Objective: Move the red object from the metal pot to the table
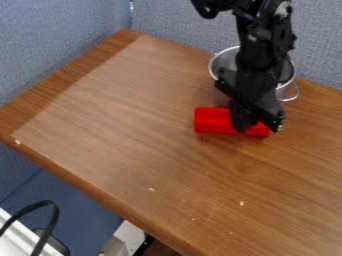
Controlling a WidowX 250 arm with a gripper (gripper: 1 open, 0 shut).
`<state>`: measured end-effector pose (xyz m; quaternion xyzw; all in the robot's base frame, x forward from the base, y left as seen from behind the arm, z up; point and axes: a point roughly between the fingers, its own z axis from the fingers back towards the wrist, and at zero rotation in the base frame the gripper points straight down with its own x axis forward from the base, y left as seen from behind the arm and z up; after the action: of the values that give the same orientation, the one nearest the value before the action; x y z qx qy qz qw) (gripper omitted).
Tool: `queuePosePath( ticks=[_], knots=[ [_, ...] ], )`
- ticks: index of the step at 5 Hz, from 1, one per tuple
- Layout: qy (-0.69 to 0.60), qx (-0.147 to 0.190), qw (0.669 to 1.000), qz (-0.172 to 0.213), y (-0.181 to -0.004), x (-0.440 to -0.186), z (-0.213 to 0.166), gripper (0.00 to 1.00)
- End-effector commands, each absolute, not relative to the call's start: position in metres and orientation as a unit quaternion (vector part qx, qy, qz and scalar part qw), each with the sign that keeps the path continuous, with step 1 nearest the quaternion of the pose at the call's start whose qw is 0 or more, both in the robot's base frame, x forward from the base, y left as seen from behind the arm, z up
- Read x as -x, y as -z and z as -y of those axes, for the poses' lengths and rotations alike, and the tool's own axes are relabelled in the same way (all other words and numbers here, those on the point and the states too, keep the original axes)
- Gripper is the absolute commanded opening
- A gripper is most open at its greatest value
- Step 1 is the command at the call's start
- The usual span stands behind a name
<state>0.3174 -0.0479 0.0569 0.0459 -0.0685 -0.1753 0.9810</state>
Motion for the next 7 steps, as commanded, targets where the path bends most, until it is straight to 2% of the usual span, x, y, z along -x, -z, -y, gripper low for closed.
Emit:
queuePosePath(
  ticks=[1, 2, 3, 5, 7],
  knots=[
    [0.197, -0.040, 0.973, 0.109, -0.083, -0.316, 0.059, 0.00],
    [0.218, -0.033, 0.968, 0.116, -0.088, -0.310, 0.068, 0.00],
    [0.240, -0.019, 0.963, 0.116, -0.084, -0.301, 0.082, 0.00],
    [0.269, 0.006, 0.957, 0.108, -0.070, -0.269, 0.105, 0.00],
    [0.304, 0.018, 0.947, 0.100, -0.066, -0.238, 0.120, 0.00]
  ],
)
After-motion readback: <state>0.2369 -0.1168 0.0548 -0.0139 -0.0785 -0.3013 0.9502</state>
